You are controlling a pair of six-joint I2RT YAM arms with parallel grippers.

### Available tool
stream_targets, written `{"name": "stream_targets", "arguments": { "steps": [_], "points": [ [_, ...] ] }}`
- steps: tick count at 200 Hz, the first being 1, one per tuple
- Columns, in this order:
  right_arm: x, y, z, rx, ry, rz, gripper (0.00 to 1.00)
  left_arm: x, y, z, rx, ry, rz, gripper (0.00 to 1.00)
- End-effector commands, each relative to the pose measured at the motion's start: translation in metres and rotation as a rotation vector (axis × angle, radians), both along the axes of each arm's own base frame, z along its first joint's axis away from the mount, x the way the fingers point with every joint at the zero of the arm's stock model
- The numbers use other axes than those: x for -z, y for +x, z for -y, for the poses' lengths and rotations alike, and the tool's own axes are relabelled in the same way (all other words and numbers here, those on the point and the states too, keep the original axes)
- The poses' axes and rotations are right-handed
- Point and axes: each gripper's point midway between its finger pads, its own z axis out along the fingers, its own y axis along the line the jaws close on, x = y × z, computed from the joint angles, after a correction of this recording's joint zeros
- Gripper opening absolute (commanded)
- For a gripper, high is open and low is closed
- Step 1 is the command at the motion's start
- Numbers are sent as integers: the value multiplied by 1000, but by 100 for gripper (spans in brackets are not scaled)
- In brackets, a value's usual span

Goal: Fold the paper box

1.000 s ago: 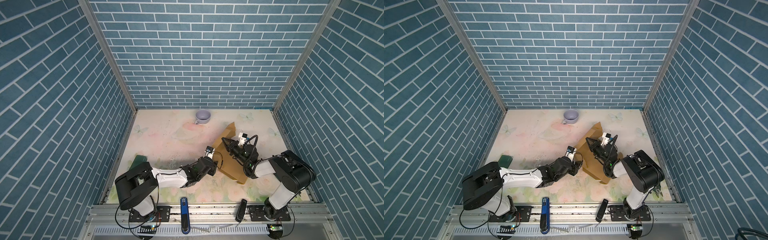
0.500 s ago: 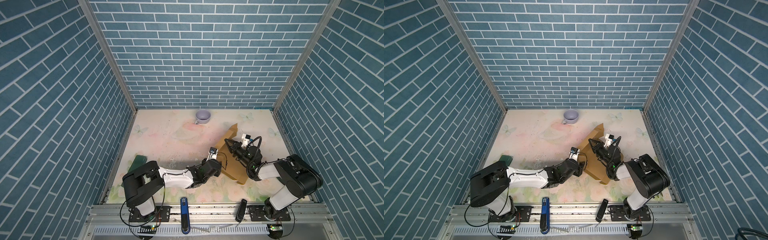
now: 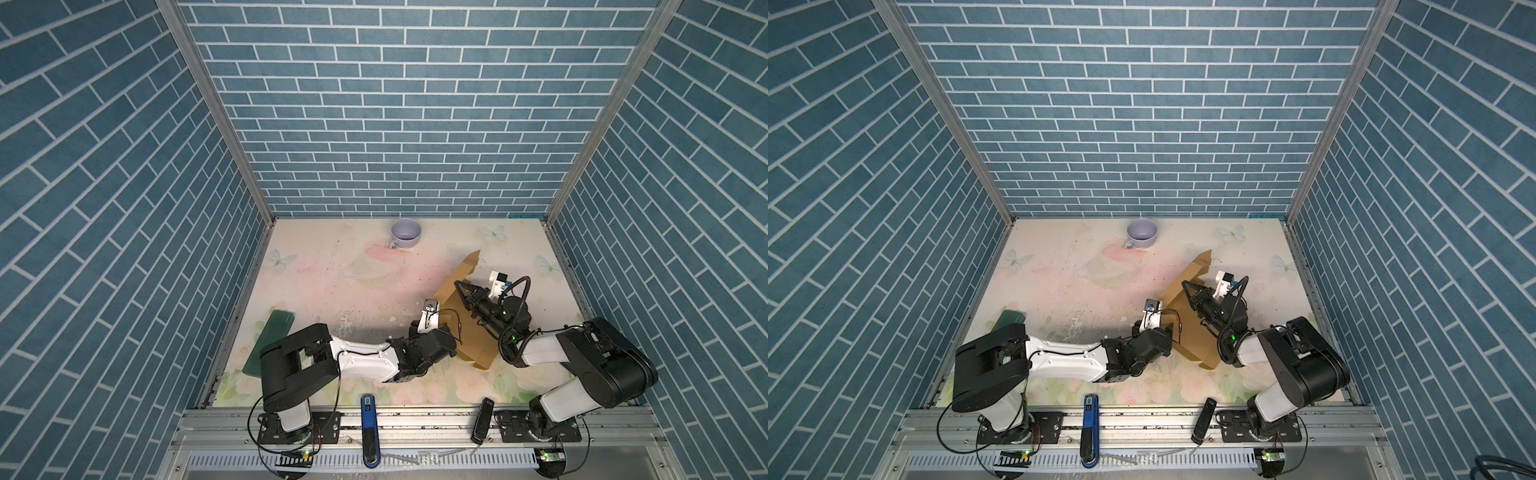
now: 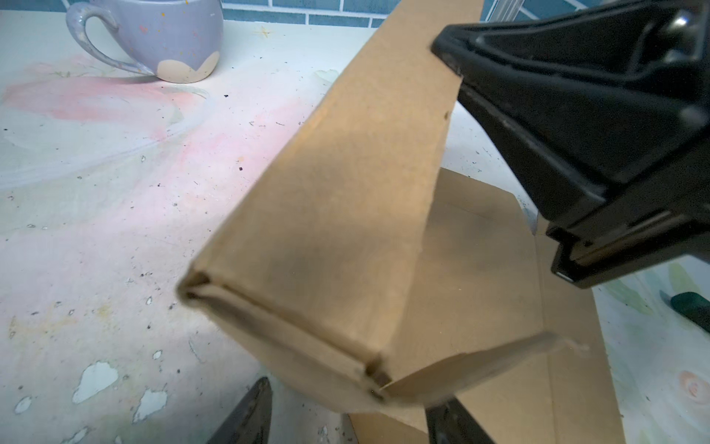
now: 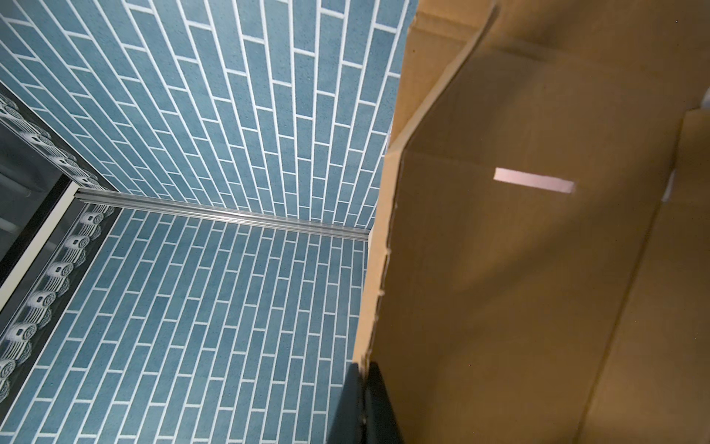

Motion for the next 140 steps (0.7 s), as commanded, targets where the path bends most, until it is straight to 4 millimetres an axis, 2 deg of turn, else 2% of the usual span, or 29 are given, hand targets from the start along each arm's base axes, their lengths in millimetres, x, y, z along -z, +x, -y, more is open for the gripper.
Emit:
{"name": "stream_targets", "arguments": {
  "steps": [1,46,94,140],
  "points": [
    [21,-12,3,-27,-75,-30,0,-2,2,-5,-71,33,28,64],
    [21,-15,5,-29,-87,-33,0,4,4,-12,-143,34,24,64],
    [20,-17,7,-29,-104,-37,0,12,8,-2,-156,47,23,61],
    [19,-18,8,-29,-123,-40,0,13,11,-3,-172,68,37,60]
  ]
}}
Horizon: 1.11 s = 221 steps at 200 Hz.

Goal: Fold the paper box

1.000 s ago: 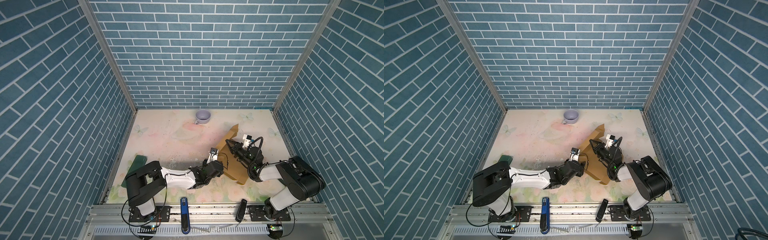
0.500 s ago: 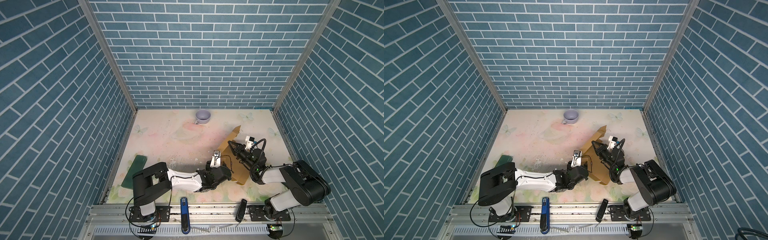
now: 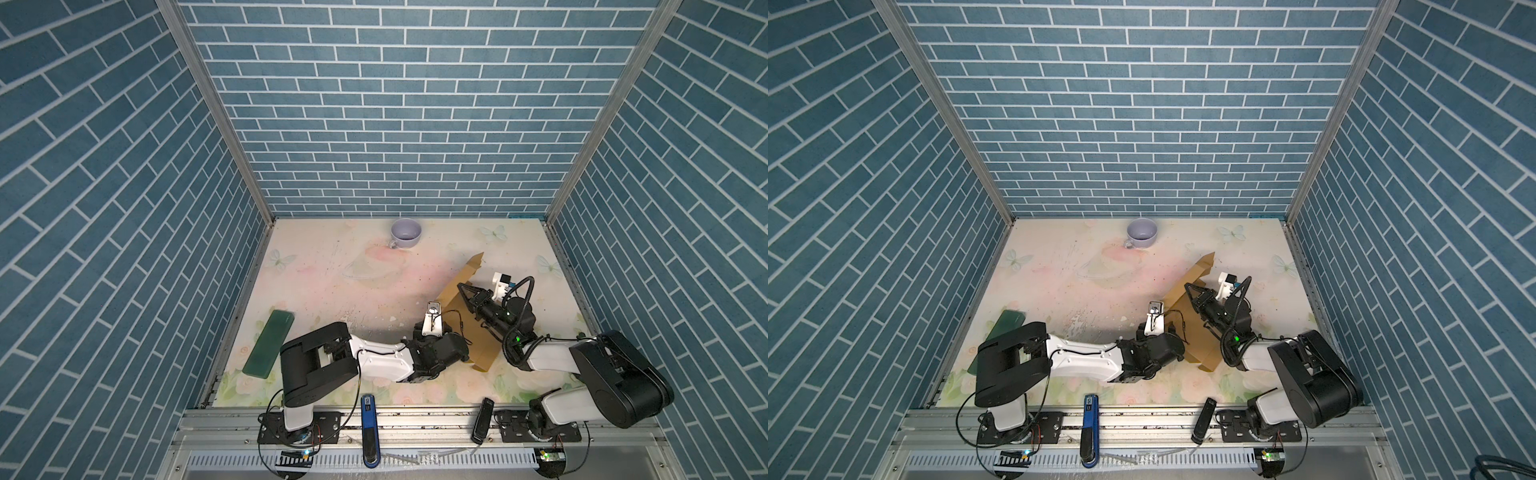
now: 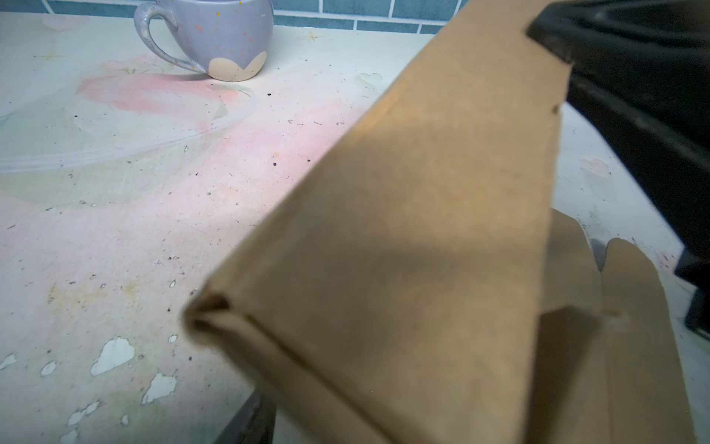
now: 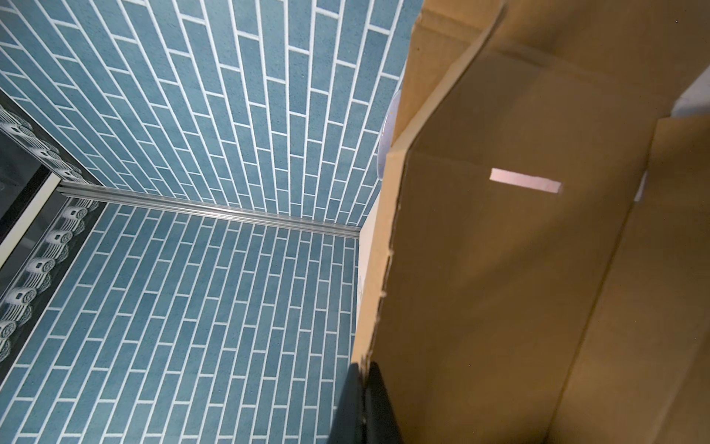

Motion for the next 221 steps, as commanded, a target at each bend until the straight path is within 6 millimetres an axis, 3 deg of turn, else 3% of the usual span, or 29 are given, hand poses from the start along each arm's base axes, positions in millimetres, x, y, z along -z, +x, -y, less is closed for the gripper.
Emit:
{"name": "stream_targets", "arguments": {
  "steps": [1,143,221],
  "points": [
    [20,-9,1,-29,-76,-35,0,0,3,-3,-30,32,19,60],
    [13,-12,3,-29,-102,-27,0,-4,13,-5,-100,108,14,32],
    [-1,-13,9,-10,-162,-23,0,-11,21,-16,-137,152,47,24]
  ]
}}
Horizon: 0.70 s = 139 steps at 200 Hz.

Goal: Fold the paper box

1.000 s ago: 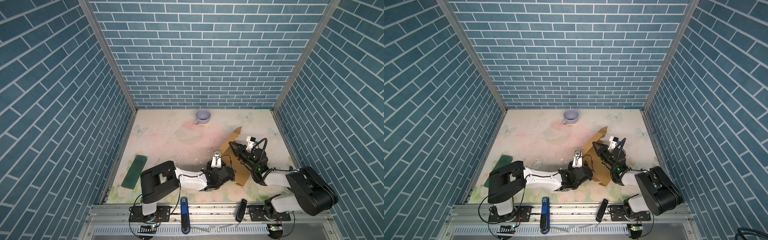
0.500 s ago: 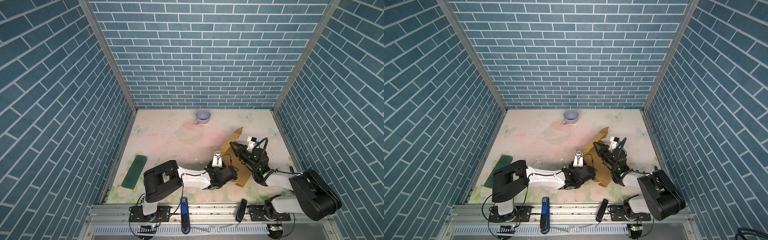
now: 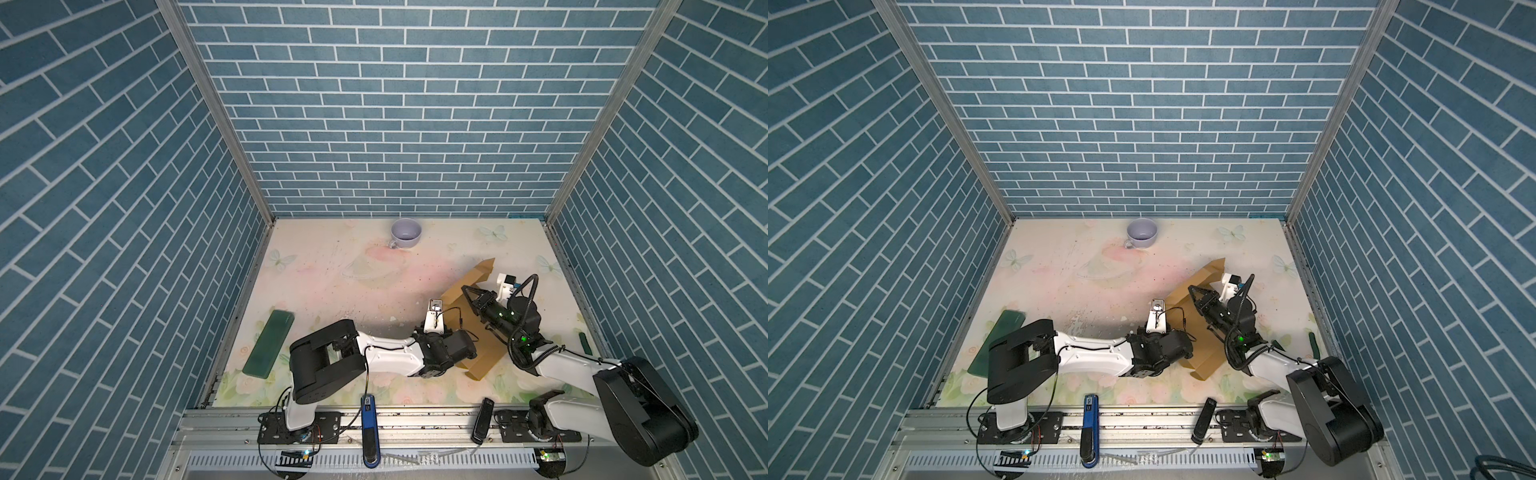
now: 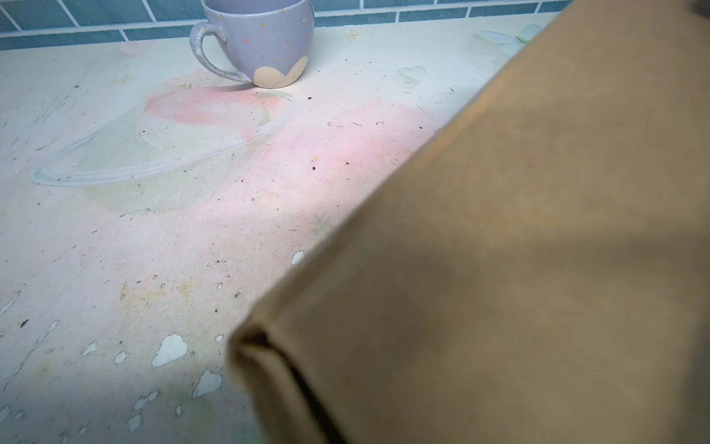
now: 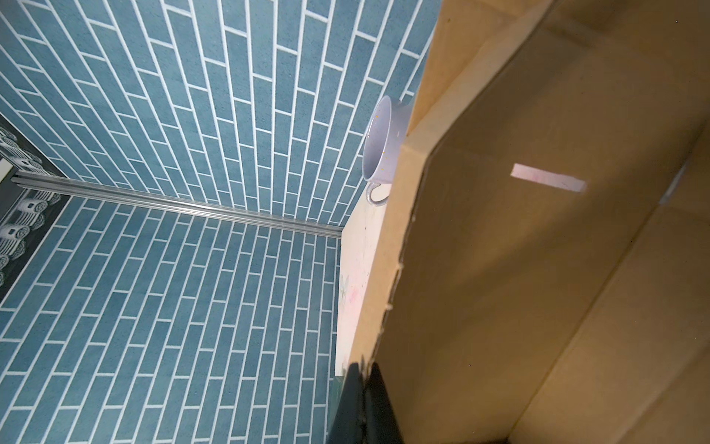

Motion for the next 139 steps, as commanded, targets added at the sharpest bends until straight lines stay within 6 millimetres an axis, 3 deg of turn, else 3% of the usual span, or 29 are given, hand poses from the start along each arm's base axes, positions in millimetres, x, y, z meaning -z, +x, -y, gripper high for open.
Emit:
{"name": "stream_targets", "arguments": {
  "steps": [1,22,94,139],
  "points": [
    [2,-3,-2,-28,-82,1,0,-12,11,-4,-38,25,50,23],
    [-2,-4,-1,-24,-96,3,2,-13,15,-8,-46,39,61,22],
    [-13,-11,6,-7,-125,-7,25,-9,28,-19,-38,98,74,21],
    [-25,-19,13,4,-151,-9,32,-1,39,-35,-19,108,56,20]
  ]
}}
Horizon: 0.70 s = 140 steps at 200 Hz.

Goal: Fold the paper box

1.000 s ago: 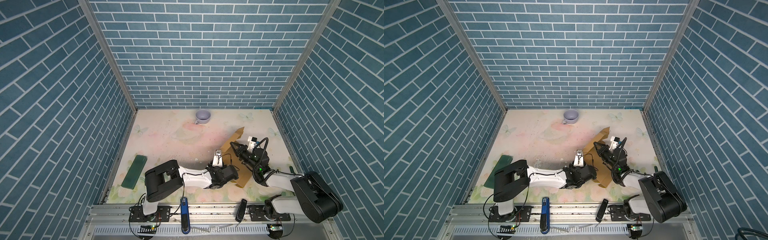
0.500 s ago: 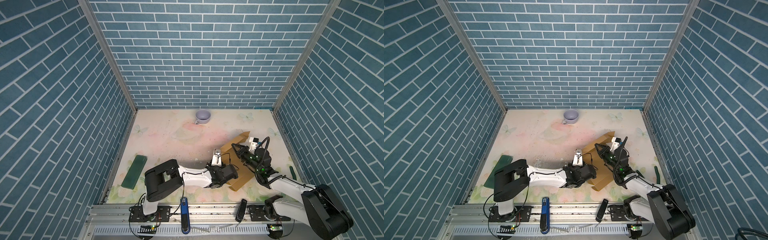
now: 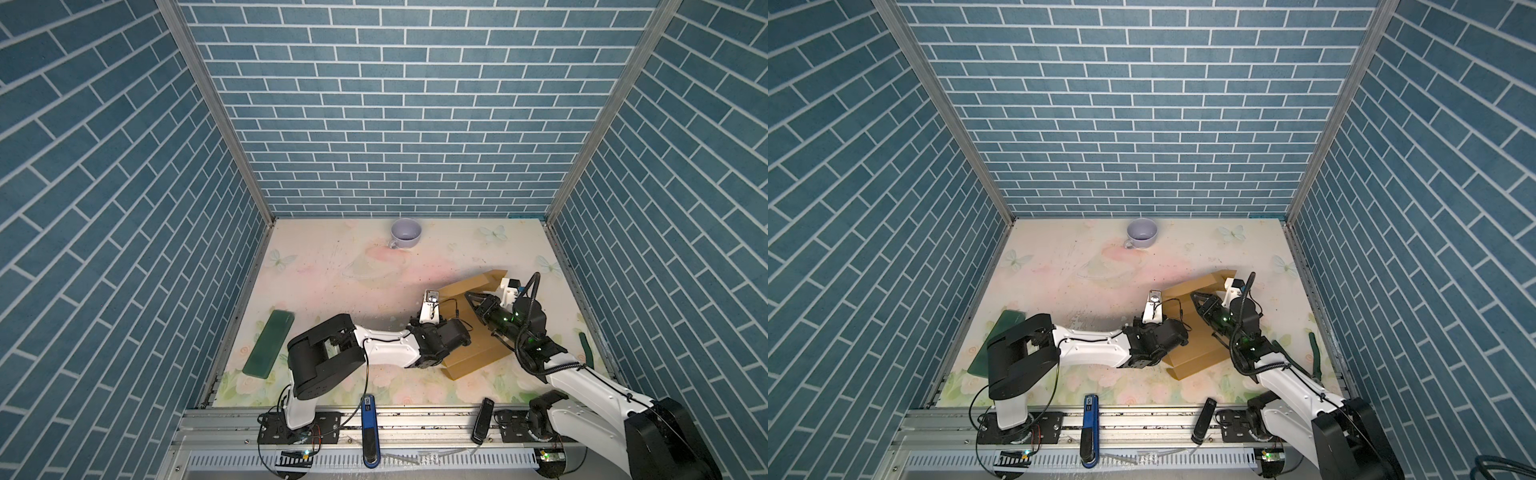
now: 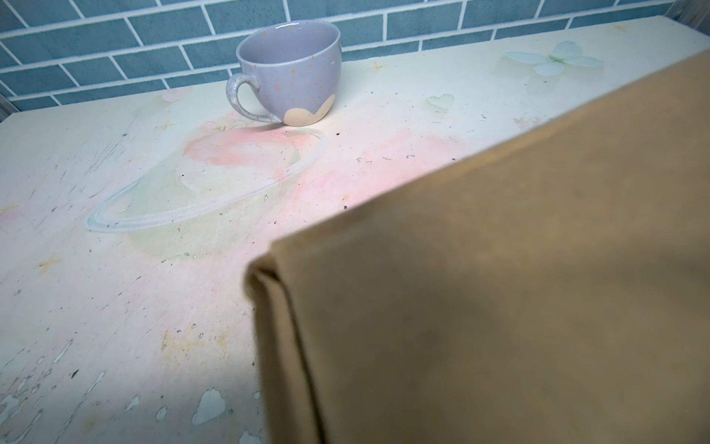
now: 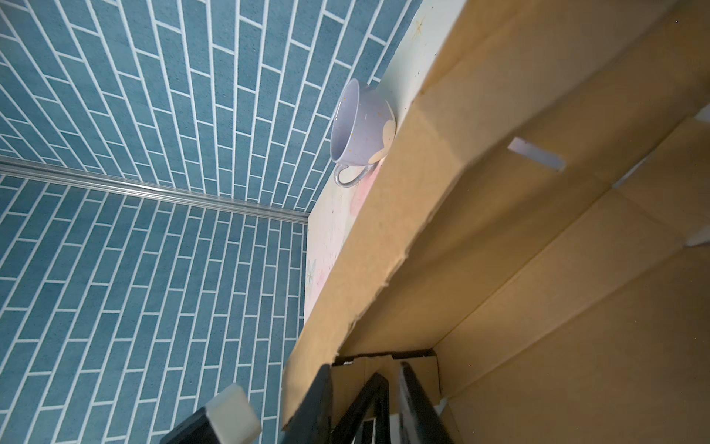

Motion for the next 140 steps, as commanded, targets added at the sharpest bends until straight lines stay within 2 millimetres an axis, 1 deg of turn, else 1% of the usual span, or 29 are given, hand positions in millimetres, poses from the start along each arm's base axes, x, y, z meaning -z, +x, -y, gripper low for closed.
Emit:
{"name": "stream_targets", "arguments": {
  "steps": [1,15,53,69,96,119,127,130,140],
  "points": [
    [-25,2,1,9,-28,44,32,3,7,-14,7,30,-1,20],
    [-28,-1,4,13,-34,43,34,5,9,-20,18,27,-4,20],
    [-38,-13,10,14,-57,39,35,9,11,-28,87,11,-21,20],
    [-43,-19,11,0,-86,37,35,10,11,-31,127,3,-22,20],
    [-53,-26,13,-19,-144,44,35,13,10,-41,163,9,-20,20],
    [-64,-23,9,-48,-191,61,34,13,9,-47,196,12,-10,20],
    [-68,-21,6,-62,-206,69,33,9,11,-45,216,1,1,20],
    [-69,-19,5,-68,-212,73,33,15,8,-49,222,10,-9,19],
    [-74,-14,-1,-88,-234,85,33,17,7,-51,233,16,-5,19]
  ]
}}
